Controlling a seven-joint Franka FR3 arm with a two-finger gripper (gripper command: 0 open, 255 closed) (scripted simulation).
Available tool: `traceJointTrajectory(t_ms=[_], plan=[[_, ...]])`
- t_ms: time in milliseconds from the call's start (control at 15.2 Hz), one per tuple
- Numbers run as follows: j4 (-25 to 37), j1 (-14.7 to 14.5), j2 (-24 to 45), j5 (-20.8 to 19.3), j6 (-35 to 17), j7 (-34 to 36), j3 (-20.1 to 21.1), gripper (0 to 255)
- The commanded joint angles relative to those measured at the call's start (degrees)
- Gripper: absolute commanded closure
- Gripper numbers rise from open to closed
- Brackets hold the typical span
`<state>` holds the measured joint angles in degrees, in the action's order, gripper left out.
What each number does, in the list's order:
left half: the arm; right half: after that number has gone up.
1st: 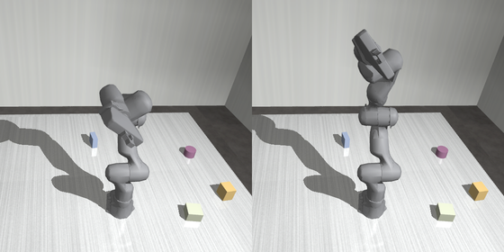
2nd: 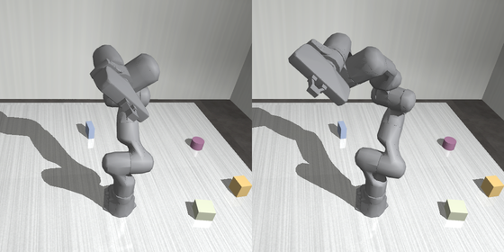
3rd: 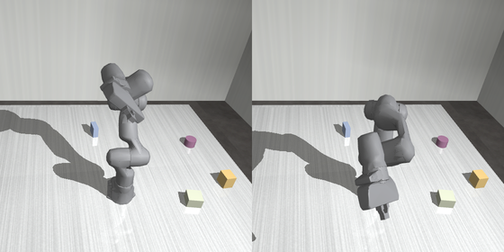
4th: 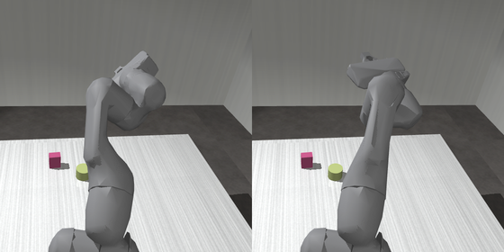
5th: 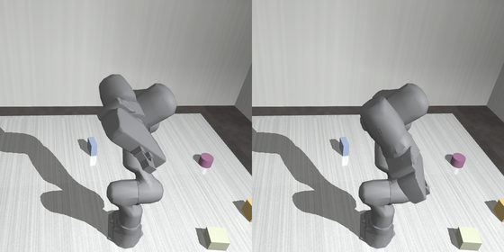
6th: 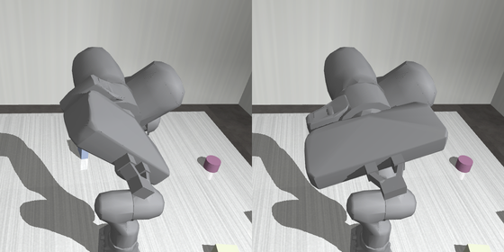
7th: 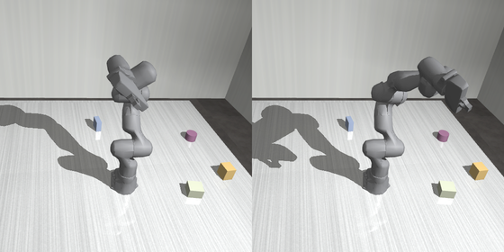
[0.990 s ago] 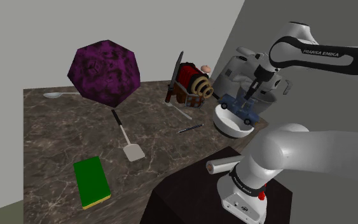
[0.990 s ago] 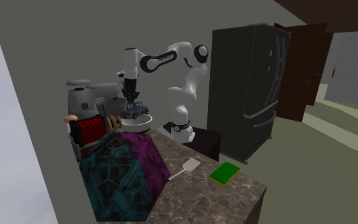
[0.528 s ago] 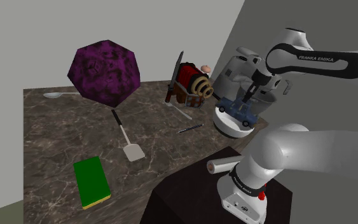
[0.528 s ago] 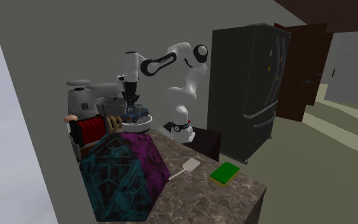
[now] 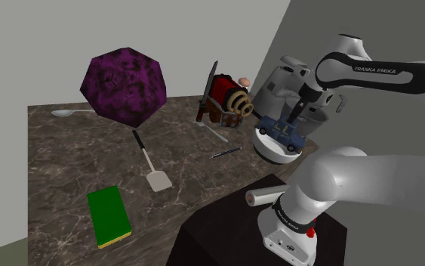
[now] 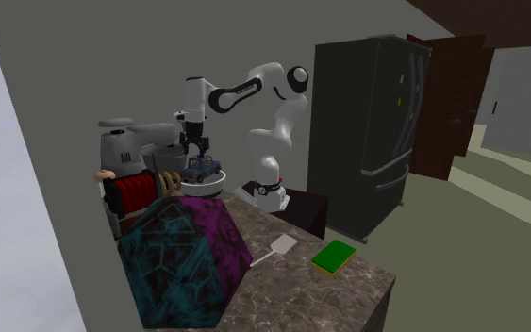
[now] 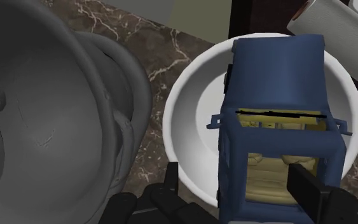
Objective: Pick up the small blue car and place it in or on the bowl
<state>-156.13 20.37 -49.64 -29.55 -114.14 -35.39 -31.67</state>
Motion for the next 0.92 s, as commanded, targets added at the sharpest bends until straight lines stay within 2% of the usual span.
traceJointTrajectory(t_ms=[0,66,330,858], plan=[[-0.01,0.01,0.0,-0.01,0.01,-0.01,-0.01,0],[0.01,-0.08,0.18,0.02,-0.14,0.07,-0.02,0],[5.48,-0.79,-2.24,3.06,7.85,-0.47,3.55,0],[5.48,-0.78,-2.23,3.06,7.85,-0.48,3.55,0]])
